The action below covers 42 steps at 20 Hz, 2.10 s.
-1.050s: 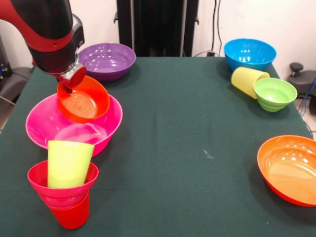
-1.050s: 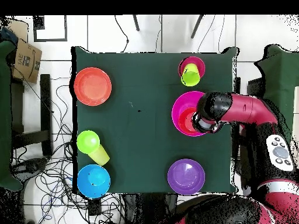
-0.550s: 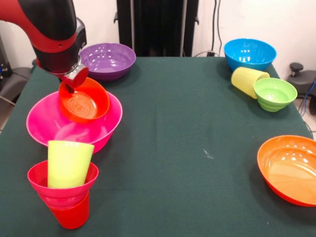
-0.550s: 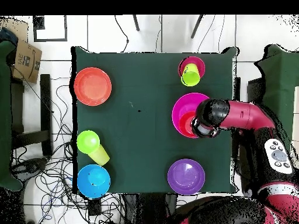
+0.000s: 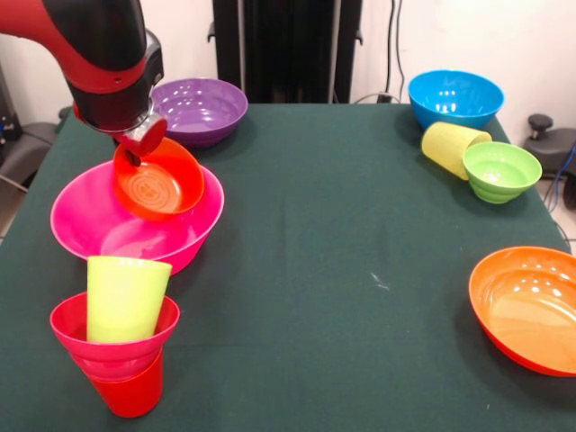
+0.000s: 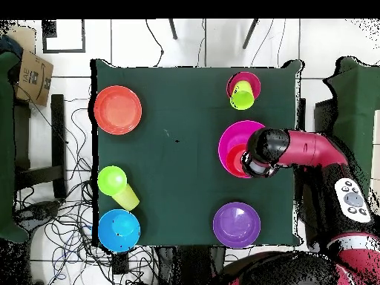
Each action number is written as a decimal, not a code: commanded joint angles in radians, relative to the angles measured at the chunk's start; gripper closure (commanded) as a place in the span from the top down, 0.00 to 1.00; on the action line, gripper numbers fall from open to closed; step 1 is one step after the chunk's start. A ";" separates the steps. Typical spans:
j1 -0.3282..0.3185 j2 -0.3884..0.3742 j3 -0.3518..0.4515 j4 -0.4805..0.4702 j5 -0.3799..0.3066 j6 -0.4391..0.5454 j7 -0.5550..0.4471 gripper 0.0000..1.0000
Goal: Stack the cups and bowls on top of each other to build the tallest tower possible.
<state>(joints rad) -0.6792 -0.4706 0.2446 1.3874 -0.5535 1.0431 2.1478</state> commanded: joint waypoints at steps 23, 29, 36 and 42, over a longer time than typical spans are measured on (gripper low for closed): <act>0.040 0.007 0.046 0.039 -0.041 -0.047 -0.141 0.00; 0.053 0.005 0.050 0.027 -0.033 -0.027 -0.137 0.00; 0.058 0.005 0.047 0.033 -0.032 -0.024 -0.136 0.00; 0.055 0.006 0.044 0.031 -0.059 -0.015 -0.183 0.00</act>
<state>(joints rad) -0.6611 -0.4771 0.2475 1.3941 -0.5537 1.0429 2.1478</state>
